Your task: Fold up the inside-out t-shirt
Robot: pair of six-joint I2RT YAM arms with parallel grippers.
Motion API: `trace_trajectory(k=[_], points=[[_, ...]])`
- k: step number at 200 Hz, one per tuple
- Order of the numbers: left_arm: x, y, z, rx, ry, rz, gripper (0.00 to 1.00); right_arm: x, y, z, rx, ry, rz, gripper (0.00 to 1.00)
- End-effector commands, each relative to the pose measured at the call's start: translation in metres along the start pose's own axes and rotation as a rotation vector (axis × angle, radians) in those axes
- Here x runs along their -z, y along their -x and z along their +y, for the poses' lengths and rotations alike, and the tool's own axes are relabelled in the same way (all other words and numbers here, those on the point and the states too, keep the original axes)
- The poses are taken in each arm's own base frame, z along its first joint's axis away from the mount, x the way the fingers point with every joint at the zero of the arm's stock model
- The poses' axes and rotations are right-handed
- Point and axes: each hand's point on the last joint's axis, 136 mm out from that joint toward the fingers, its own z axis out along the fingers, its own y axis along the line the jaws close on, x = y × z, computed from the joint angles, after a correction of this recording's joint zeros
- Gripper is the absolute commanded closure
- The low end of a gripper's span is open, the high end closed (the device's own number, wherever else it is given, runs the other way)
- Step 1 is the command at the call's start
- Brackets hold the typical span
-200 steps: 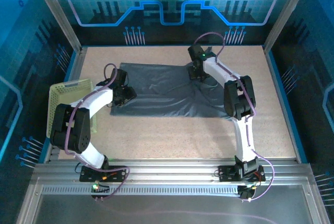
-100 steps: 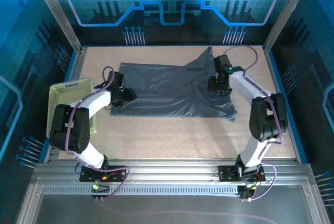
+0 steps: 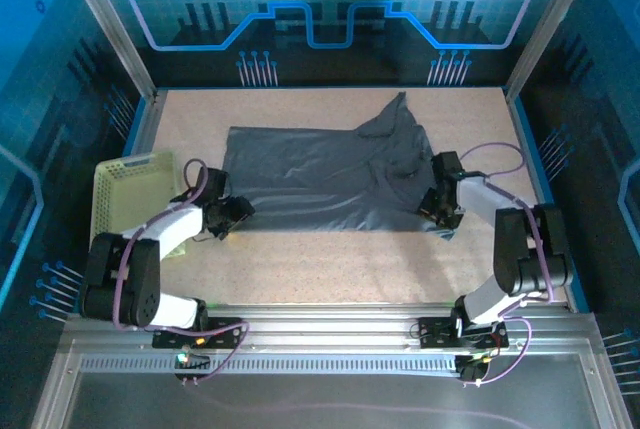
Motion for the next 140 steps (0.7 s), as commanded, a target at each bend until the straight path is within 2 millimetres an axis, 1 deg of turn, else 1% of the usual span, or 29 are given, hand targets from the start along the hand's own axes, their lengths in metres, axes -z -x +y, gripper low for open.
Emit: trace_trajectory(k=[1,10,19,30,31,33,38,40,41,48,50,54,55,56,62,67,71,73,77,83,88,96,112,113,116,120,125,132,140], points=[[0.008,-0.021,0.023,0.054,0.054,0.018,0.36,0.009,-0.009,-0.020,-0.050,-0.042,-0.013,0.44],[0.014,-0.020,0.020,0.055,0.035,0.003,0.36,0.015,-0.005,-0.016,-0.021,-0.018,-0.031,0.44],[0.024,-0.014,0.011,0.043,0.011,-0.021,0.36,0.027,0.005,-0.013,-0.005,-0.012,-0.066,0.44],[0.040,0.004,-0.008,0.013,-0.019,-0.069,0.34,0.044,0.023,0.000,0.034,0.027,-0.117,0.43],[0.042,0.006,-0.011,0.009,-0.024,-0.075,0.34,0.044,0.023,0.000,0.037,0.030,-0.118,0.43],[0.045,0.011,-0.015,0.001,-0.028,-0.087,0.34,0.052,0.032,0.007,0.045,0.049,-0.142,0.43],[0.053,0.022,-0.025,-0.012,-0.033,-0.112,0.34,0.065,0.046,0.018,0.061,0.080,-0.180,0.43],[0.056,0.027,-0.029,-0.018,-0.035,-0.123,0.34,0.066,0.048,0.019,0.068,0.085,-0.185,0.43],[0.058,0.029,-0.032,-0.021,-0.036,-0.128,0.34,0.071,0.053,0.023,0.070,0.094,-0.198,0.43],[0.067,0.045,-0.049,-0.045,-0.054,-0.155,0.33,0.083,0.067,0.037,0.099,0.133,-0.238,0.43],[0.069,0.050,-0.054,-0.052,-0.060,-0.164,0.33,0.088,0.075,0.043,0.114,0.149,-0.256,0.42],[0.072,0.058,-0.063,-0.067,-0.067,-0.176,0.33,0.093,0.082,0.050,0.124,0.166,-0.271,0.42],[0.069,0.059,-0.063,-0.068,-0.058,-0.171,0.33,0.094,0.084,0.051,0.128,0.169,-0.274,0.42],[0.073,0.063,-0.068,-0.073,-0.068,-0.182,0.33,0.096,0.087,0.054,0.130,0.175,-0.279,0.42],[0.078,0.079,-0.080,-0.083,-0.060,-0.206,0.33,0.103,0.099,0.066,0.148,0.198,-0.294,0.42],[0.075,0.089,-0.086,-0.088,-0.036,-0.203,0.33,0.107,0.110,0.076,0.165,0.215,-0.306,0.42],[0.078,0.100,-0.095,-0.089,-0.035,-0.215,0.33,0.110,0.119,0.085,0.183,0.227,-0.315,0.42],[0.073,0.103,-0.097,-0.088,-0.024,-0.205,0.33,0.111,0.124,0.089,0.188,0.232,-0.323,0.42],[0.076,0.113,-0.106,-0.088,-0.034,-0.216,0.33,0.112,0.133,0.095,0.199,0.236,-0.333,0.42],[0.069,0.125,-0.112,-0.086,-0.015,-0.217,0.33,0.111,0.146,0.106,0.214,0.240,-0.345,0.42],[0.067,0.137,-0.117,-0.082,0.001,-0.235,0.32,0.111,0.157,0.115,0.224,0.248,-0.352,0.42],[0.059,0.156,-0.122,-0.064,0.028,-0.251,0.32,0.108,0.172,0.127,0.239,0.255,-0.354,0.42],[0.036,0.186,-0.127,-0.010,0.050,-0.241,0.33,0.099,0.199,0.154,0.269,0.297,-0.367,0.41],[0.034,0.188,-0.127,-0.006,0.049,-0.241,0.33,0.101,0.202,0.156,0.270,0.301,-0.374,0.41],[0.028,0.192,-0.126,0.000,0.054,-0.235,0.33,0.096,0.205,0.160,0.275,0.302,-0.370,0.41],[0.025,0.199,-0.130,0.005,0.047,-0.241,0.33,0.093,0.211,0.165,0.279,0.305,-0.372,0.41],[0.015,0.206,-0.131,0.012,0.052,-0.239,0.33,0.092,0.219,0.171,0.280,0.312,-0.380,0.41],[0.006,0.215,-0.133,0.020,0.054,-0.237,0.33,0.078,0.226,0.178,0.284,0.313,-0.365,0.41],[-0.008,0.223,-0.135,0.026,0.060,-0.227,0.33,0.071,0.235,0.187,0.289,0.326,-0.361,0.41]])
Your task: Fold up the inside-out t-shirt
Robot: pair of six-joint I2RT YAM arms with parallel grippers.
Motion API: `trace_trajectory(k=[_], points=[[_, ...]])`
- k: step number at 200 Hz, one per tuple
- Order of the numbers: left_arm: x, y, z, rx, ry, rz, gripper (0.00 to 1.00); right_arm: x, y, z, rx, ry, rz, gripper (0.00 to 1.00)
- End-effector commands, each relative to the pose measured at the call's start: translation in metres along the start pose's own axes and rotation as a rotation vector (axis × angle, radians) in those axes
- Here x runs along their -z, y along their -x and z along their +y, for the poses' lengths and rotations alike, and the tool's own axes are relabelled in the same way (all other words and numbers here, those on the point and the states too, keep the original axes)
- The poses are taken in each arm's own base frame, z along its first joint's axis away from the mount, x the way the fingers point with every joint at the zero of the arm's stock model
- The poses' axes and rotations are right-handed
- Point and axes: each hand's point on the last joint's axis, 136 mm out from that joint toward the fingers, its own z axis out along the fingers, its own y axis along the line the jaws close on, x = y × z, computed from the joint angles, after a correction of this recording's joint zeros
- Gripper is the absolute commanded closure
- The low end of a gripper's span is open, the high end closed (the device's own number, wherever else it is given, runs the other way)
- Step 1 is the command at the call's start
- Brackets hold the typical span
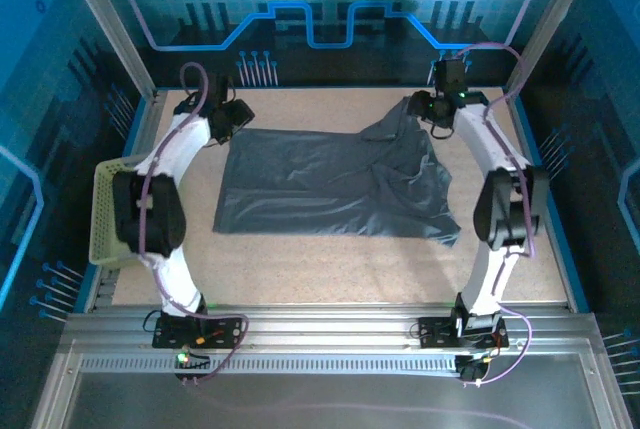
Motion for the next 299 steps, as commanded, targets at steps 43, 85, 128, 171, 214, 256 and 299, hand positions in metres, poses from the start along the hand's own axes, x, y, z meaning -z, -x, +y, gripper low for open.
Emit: trace_trajectory(k=[43,85,128,171,214,256,299], points=[[-0.095,0.019,0.013,0.014,0.070,0.035,0.34,-0.115,0.024,0.008,0.031,0.055,0.052,0.42],[-0.129,0.024,0.022,0.002,0.103,0.052,0.34,-0.166,0.035,-0.007,-0.046,0.045,0.051,0.42],[-0.142,0.027,0.035,0.003,0.148,0.054,0.35,-0.193,0.030,-0.014,-0.136,0.102,0.043,0.43],[-0.149,0.030,0.042,-0.006,0.176,0.053,0.41,-0.208,0.019,-0.011,-0.152,0.114,0.055,0.43],[-0.158,0.024,0.049,0.003,0.200,0.079,0.49,-0.222,0.004,-0.014,-0.194,0.107,0.087,0.45],[-0.158,0.022,0.050,0.023,0.198,0.093,0.62,-0.229,0.001,0.000,-0.212,0.172,0.089,0.57],[-0.160,0.022,0.056,0.042,0.201,0.103,0.75,-0.229,0.007,0.015,-0.191,0.221,0.060,0.73]])
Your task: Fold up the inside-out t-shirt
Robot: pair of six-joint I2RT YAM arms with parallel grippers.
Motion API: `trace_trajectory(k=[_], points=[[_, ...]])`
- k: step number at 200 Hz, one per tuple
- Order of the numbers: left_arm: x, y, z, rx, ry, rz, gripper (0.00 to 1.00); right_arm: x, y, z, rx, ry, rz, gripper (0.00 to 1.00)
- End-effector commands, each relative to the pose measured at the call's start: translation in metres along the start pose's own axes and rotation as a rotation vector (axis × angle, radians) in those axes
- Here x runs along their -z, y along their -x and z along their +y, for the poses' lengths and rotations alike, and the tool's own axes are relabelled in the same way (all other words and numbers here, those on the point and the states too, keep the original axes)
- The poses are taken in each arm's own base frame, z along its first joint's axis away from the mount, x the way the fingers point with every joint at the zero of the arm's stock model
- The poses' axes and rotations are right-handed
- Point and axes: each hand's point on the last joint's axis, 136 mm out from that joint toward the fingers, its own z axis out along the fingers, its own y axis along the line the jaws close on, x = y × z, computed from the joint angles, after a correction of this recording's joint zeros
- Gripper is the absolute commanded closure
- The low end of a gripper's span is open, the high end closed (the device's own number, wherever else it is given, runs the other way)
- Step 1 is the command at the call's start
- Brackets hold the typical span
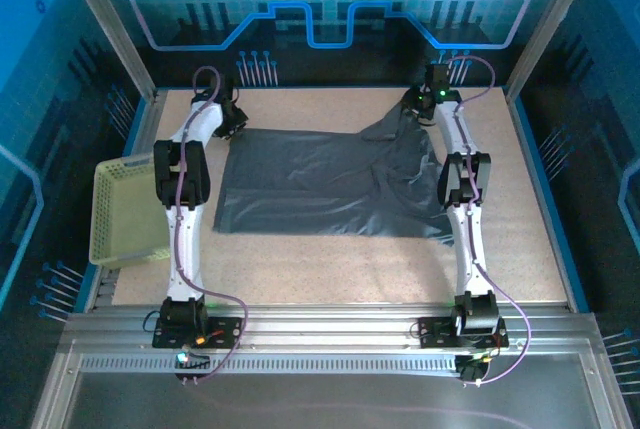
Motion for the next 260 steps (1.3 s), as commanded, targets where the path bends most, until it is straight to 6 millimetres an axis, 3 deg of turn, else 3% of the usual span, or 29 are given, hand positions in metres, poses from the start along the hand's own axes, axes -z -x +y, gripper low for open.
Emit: trace_trajectory(k=[1,29,50,92,149,182,189,194,227,260], points=[[-0.013,-0.008,0.011,0.022,0.025,0.046,0.76,-0.022,-0.027,0.017,0.004,0.071,0.051,0.74],[-0.013,-0.006,0.014,0.037,0.018,0.056,0.88,-0.017,-0.020,0.024,0.029,0.097,0.037,0.90],[-0.010,-0.003,0.013,0.035,0.010,0.050,0.95,-0.002,-0.008,0.032,0.061,0.094,0.013,1.00],[0.001,0.003,0.001,0.036,-0.049,0.046,1.00,0.038,0.024,0.039,0.069,0.085,-0.042,1.00],[0.053,0.017,-0.012,0.037,-0.132,-0.021,1.00,0.103,0.055,0.063,0.146,0.115,-0.107,1.00],[0.076,0.016,-0.008,0.043,-0.163,-0.052,1.00,0.141,0.056,0.065,0.184,0.100,-0.156,1.00],[0.080,0.015,-0.007,0.042,-0.168,-0.056,1.00,0.140,0.049,0.060,0.186,0.090,-0.147,1.00],[0.083,0.014,-0.006,0.043,-0.172,-0.058,1.00,0.158,0.054,0.065,0.192,0.099,-0.172,1.00],[0.096,-0.002,0.002,0.053,-0.207,-0.049,1.00,0.192,0.033,0.055,0.207,0.088,-0.192,1.00],[0.117,-0.015,0.013,0.055,-0.241,-0.074,1.00,0.211,0.008,0.046,0.234,0.077,-0.165,1.00]])
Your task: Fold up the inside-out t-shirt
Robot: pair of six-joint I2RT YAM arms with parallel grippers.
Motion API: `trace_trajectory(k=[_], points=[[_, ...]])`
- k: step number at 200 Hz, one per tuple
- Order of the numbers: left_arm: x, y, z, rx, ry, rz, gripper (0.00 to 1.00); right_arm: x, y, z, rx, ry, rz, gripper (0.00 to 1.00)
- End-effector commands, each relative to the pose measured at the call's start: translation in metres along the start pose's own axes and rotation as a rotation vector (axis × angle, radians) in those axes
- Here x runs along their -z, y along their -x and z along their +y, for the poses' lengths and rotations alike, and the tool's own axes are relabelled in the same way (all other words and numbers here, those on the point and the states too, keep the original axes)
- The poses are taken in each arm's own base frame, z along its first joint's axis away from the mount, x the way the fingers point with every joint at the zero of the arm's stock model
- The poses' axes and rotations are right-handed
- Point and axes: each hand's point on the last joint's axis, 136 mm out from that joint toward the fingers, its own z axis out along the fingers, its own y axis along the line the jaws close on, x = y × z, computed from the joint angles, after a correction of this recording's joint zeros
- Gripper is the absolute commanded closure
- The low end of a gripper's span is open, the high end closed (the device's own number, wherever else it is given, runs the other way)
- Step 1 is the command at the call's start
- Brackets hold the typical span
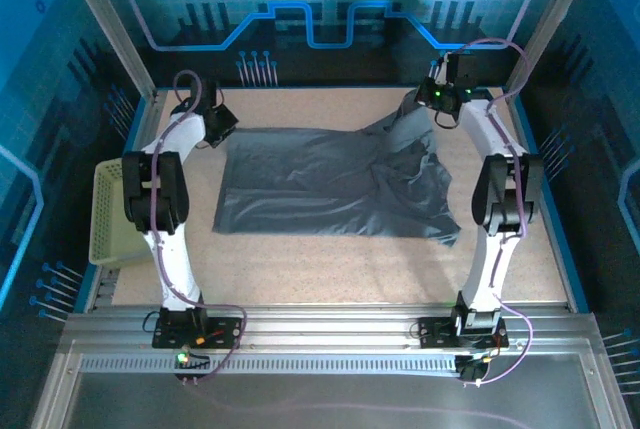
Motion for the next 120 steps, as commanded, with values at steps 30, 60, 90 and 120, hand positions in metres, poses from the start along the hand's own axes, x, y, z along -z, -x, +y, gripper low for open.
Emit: trace_trajectory(k=[30,60,90,120], points=[[0.042,-0.001,0.002,0.009,-0.089,-0.060,1.00,0.032,-0.006,-0.008,0.049,-0.020,-0.064,1.00],[0.053,-0.007,0.010,0.028,-0.118,-0.055,1.00,0.045,-0.016,-0.008,0.063,-0.010,-0.062,1.00],[0.074,-0.012,0.022,0.037,-0.129,-0.083,1.00,0.074,-0.024,-0.010,0.071,-0.031,-0.095,1.00],[0.085,-0.029,0.040,0.041,-0.124,-0.087,1.00,0.097,-0.047,-0.021,0.038,-0.079,-0.092,1.00]])
